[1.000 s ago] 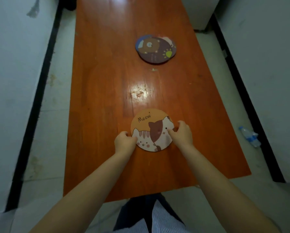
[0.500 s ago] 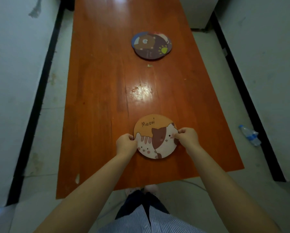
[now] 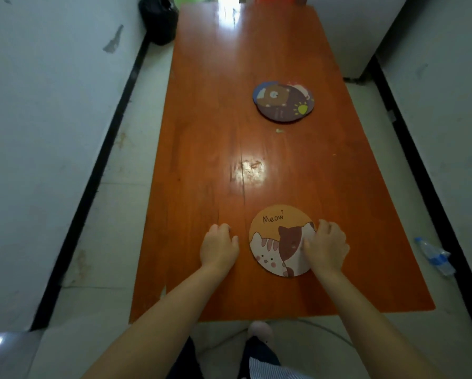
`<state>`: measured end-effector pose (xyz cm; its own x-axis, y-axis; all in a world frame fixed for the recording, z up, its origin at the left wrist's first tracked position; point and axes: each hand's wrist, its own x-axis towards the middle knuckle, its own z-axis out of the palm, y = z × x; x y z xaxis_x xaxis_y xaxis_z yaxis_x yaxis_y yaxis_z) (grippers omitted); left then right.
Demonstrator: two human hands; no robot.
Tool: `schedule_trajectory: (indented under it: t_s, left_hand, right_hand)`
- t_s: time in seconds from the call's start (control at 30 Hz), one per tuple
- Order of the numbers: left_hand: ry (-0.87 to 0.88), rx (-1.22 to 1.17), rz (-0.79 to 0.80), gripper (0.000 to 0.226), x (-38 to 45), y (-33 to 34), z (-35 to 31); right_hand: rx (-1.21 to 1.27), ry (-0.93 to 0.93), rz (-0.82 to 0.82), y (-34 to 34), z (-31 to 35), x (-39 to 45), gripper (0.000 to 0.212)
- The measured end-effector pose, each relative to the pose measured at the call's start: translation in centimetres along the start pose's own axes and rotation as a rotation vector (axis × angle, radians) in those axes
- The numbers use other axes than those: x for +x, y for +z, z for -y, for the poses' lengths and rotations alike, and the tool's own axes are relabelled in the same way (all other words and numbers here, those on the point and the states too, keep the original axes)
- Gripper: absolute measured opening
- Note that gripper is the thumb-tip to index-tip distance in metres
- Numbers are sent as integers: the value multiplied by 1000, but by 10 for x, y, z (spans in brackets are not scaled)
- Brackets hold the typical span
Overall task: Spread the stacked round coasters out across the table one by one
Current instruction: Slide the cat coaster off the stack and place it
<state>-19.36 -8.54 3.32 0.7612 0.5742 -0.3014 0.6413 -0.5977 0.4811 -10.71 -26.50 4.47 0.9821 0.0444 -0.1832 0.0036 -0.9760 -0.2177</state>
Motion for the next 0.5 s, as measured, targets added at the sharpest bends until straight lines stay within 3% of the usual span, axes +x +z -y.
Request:
schedule_trajectory:
  t_s: [0.2,0.37,0.5]
  left_hand:
    - [266,342,-43,24,63,-90,85]
    - [408,512,52,26,109,-170,161]
    - [477,568,105,31,149,-205,195]
  right_hand:
    - [37,-301,-17,35,133,-21,38]
    - [90,-189,62,67,244,-41,47]
    - [128,-112,103,82,295,-42,53]
